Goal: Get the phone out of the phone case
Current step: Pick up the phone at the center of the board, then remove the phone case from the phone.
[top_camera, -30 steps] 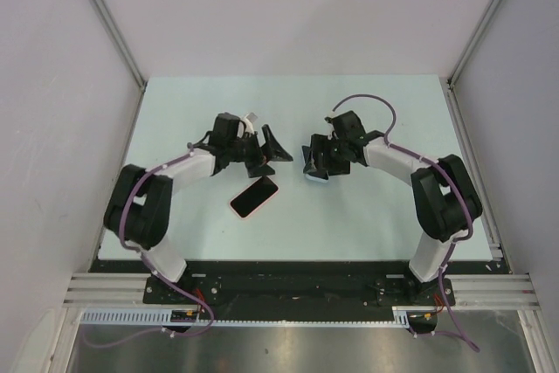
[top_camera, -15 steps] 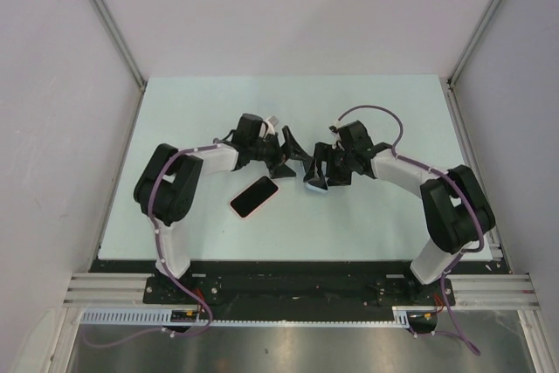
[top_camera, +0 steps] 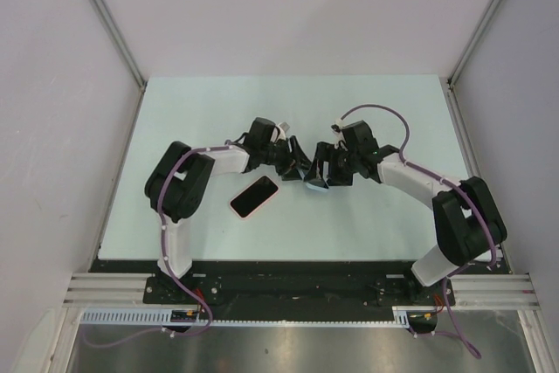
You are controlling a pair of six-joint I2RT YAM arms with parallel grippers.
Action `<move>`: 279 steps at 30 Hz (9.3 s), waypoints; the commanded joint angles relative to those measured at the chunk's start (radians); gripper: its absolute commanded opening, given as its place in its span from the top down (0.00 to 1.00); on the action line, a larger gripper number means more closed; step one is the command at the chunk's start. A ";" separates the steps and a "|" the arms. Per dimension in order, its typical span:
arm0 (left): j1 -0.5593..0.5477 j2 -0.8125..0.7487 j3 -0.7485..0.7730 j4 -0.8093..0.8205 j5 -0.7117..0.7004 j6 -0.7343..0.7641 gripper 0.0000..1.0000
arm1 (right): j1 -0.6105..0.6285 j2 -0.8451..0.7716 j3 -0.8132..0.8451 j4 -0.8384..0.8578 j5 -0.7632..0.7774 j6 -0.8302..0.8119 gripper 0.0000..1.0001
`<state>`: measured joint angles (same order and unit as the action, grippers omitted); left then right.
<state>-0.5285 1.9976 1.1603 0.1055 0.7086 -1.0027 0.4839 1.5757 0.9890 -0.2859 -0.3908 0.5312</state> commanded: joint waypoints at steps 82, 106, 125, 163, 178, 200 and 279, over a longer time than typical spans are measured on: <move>0.142 -0.582 -0.133 0.388 -0.012 -0.263 0.82 | 0.087 -0.281 -0.388 1.124 -0.296 0.702 1.00; 0.156 -0.609 -0.177 0.496 0.026 -0.352 1.00 | 0.070 -0.422 -0.452 1.146 -0.149 0.796 0.75; 0.156 -0.617 -0.205 0.546 0.031 -0.390 1.00 | 0.056 -0.322 -0.452 1.401 -0.164 0.958 1.00; 0.154 -0.675 -0.258 1.151 -0.066 -0.907 1.00 | 0.101 -0.148 -0.244 1.886 -0.080 1.092 1.00; 0.154 -0.744 -0.217 1.159 -0.106 -0.922 1.00 | 0.151 -0.095 -0.159 1.886 0.003 1.138 1.00; 0.153 -0.813 -0.169 1.099 -0.098 -0.901 1.00 | 0.205 -0.011 -0.121 1.887 -0.014 1.115 1.00; 0.180 -0.889 -0.277 0.480 -0.001 -0.438 1.00 | 0.248 -0.351 -0.118 1.022 -0.069 0.627 0.74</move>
<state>-0.3447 1.1332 0.8749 0.5201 0.7078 -1.3876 0.7311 1.2659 0.8444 0.7128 -0.4854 1.1965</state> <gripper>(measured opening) 0.139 0.123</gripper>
